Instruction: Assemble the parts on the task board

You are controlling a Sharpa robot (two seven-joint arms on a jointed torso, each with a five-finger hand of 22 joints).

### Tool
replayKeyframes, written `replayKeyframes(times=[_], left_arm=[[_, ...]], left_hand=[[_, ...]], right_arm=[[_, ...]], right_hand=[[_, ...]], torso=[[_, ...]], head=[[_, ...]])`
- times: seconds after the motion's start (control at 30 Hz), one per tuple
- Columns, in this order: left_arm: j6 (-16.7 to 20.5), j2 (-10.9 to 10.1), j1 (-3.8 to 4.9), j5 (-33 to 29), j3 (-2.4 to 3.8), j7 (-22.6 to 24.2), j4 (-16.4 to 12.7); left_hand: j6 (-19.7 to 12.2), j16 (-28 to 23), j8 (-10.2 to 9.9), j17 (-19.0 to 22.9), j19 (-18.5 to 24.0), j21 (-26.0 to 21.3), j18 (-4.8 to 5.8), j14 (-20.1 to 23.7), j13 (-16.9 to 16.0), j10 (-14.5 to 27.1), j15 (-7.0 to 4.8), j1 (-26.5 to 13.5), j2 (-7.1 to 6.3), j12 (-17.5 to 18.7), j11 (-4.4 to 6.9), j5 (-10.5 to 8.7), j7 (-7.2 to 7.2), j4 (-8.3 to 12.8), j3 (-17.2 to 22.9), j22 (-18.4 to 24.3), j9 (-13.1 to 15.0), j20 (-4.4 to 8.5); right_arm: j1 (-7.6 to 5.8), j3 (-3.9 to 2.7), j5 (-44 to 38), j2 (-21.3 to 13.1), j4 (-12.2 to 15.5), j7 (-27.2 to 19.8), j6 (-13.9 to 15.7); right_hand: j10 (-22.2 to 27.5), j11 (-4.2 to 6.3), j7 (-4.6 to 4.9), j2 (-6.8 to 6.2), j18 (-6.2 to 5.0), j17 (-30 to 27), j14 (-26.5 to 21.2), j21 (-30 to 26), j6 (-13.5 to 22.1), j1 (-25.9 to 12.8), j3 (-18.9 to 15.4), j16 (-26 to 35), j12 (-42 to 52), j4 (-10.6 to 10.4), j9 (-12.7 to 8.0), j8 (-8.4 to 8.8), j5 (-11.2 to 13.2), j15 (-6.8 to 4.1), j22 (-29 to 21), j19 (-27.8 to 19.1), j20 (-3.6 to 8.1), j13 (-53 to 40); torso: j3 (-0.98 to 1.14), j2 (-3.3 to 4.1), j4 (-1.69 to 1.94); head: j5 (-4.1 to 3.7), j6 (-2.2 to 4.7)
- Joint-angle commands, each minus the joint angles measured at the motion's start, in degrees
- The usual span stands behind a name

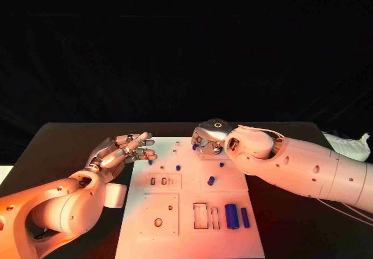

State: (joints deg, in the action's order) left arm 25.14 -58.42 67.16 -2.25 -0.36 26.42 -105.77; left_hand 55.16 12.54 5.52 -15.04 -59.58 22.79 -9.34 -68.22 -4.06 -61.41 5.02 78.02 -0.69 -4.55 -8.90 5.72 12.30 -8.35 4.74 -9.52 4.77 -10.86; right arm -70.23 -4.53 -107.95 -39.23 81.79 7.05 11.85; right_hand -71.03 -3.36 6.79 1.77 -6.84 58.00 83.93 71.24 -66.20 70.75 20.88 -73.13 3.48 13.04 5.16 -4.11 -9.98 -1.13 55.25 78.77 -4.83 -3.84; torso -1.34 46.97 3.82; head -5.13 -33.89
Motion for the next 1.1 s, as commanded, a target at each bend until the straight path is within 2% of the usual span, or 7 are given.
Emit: replayKeyframes(times=[0.03,0.17,0.27,0.43,0.6,0.7,1.1], left_arm=[[-1.1,0.0,0.09,-0.3,0.04,0.4,0.0],[-1.2,0.0,0.09,-0.3,0.04,0.4,0.0],[-1.3,0.1,0.09,-0.3,0.04,0.4,0.0],[-1.4,0.2,0.09,-0.3,0.04,0.4,0.0],[-1.4,0.2,0.09,-0.3,0.04,0.4,-0.1],[-1.4,0.2,0.10,-0.3,0.04,0.4,-0.2],[-1.6,0.2,0.26,-0.3,0.04,0.4,-0.5]], left_hand=[[-0.6,-0.3,-0.4,-0.2,-0.1,0.3,-1.02,-0.1,0.1,0.4,0.19,-0.2,0.19,0.3,0.04,0.12,-0.05,0.3,0.0,0.1,-0.1,-0.20],[-0.7,-0.3,-0.4,-0.2,-0.1,0.3,-1.02,0.0,0.0,0.4,0.20,-0.2,0.21,0.3,0.03,0.12,-0.05,0.3,0.0,0.1,-0.2,-0.21],[-0.7,-0.4,-0.4,-0.3,-0.1,0.3,-1.02,0.0,0.0,0.4,0.20,-0.2,0.22,0.3,0.03,0.12,-0.06,0.4,0.0,0.1,-0.2,-0.22],[-0.7,-0.4,-0.4,-0.3,-0.1,0.3,-1.02,0.0,0.0,0.4,0.20,-0.2,0.22,0.3,0.03,0.12,-0.06,0.4,0.0,0.1,-0.2,-0.22],[-0.7,-0.4,-0.5,-0.3,-0.1,0.3,-1.02,-0.1,0.0,0.4,0.20,-0.2,0.25,0.3,0.04,0.13,-0.07,0.4,0.0,0.1,-0.2,-0.22],[-0.7,-0.4,-0.5,-0.3,-0.1,0.3,-1.02,-0.1,0.0,0.4,0.20,-0.2,0.25,0.3,0.04,0.13,-0.07,0.4,0.0,0.1,-0.2,-0.22],[-0.7,-0.4,-0.5,-0.3,-0.1,0.3,-1.02,-0.1,0.0,0.3,0.20,-0.2,0.27,0.3,0.04,0.13,-0.09,0.4,0.0,0.1,-0.2,-0.22]], right_arm=[[0.00,-0.12,0.3,0.6,-0.3,1.3,5.0],[-0.01,-0.21,0.4,1.4,-0.8,1.6,5.7],[-0.02,-0.23,0.5,2.3,-1.6,1.5,6.1],[-0.02,-0.25,0.6,3.6,-2.6,1.4,6.8],[-0.02,-0.24,0.6,5.2,-4.3,1.2,6.2],[-0.02,-0.23,0.6,6.0,-5.3,1.1,5.8],[0.01,-0.20,-0.1,8.0,-7.1,1.5,6.0]], right_hand=[[-0.5,0.09,0.03,-0.42,0.68,0.0,1.6,0.2,-0.4,0.4,0.4,-0.4,0.2,0.0,0.2,-0.02,-0.2,-0.31,0.1,-0.1,0.36,-0.1],[-0.6,0.10,0.01,-0.54,0.69,0.1,1.6,0.3,-0.5,0.4,0.5,-0.5,0.2,-0.1,0.2,-0.03,-0.3,-0.33,0.2,-0.1,0.37,-0.1],[-0.7,0.09,0.02,-0.57,0.70,0.1,1.6,0.3,-0.5,0.4,0.5,-0.5,0.2,-0.1,0.2,-0.02,-0.3,-0.34,0.3,-0.1,0.37,-0.1],[-0.6,0.08,0.04,-0.61,0.70,0.2,1.6,0.4,-0.5,0.3,0.6,-0.5,0.1,-0.1,0.2,0.01,-0.3,-0.35,0.3,0.0,0.38,-0.1],[-0.6,0.05,0.09,-0.67,0.70,0.2,1.6,0.4,-0.5,0.3,0.7,-0.6,0.1,-0.2,0.2,0.05,-0.4,-0.36,0.4,-0.1,0.40,-0.1],[-0.6,0.05,0.09,-0.67,0.70,0.2,1.6,0.4,-0.5,0.3,0.7,-0.6,0.1,-0.2,0.2,0.05,-0.4,-0.36,0.4,-0.1,0.40,-0.1],[-0.5,0.02,0.13,-0.72,0.71,0.3,1.6,0.5,-0.4,0.2,0.8,-0.6,0.1,-0.3,0.2,0.11,-0.3,-0.35,0.5,0.0,0.41,-0.1]], torso=[[-0.04,0.06,-0.14],[0.06,0.15,-0.17],[0.05,0.13,-0.20],[0.05,0.23,0.06],[-0.05,0.25,0.18],[-0.02,0.33,0.18],[-0.17,0.94,0.57]], head=[[0.04,0.18],[0.18,0.16],[0.24,0.28],[0.22,0.48],[0.38,0.47],[0.69,0.42],[0.40,0.87]])
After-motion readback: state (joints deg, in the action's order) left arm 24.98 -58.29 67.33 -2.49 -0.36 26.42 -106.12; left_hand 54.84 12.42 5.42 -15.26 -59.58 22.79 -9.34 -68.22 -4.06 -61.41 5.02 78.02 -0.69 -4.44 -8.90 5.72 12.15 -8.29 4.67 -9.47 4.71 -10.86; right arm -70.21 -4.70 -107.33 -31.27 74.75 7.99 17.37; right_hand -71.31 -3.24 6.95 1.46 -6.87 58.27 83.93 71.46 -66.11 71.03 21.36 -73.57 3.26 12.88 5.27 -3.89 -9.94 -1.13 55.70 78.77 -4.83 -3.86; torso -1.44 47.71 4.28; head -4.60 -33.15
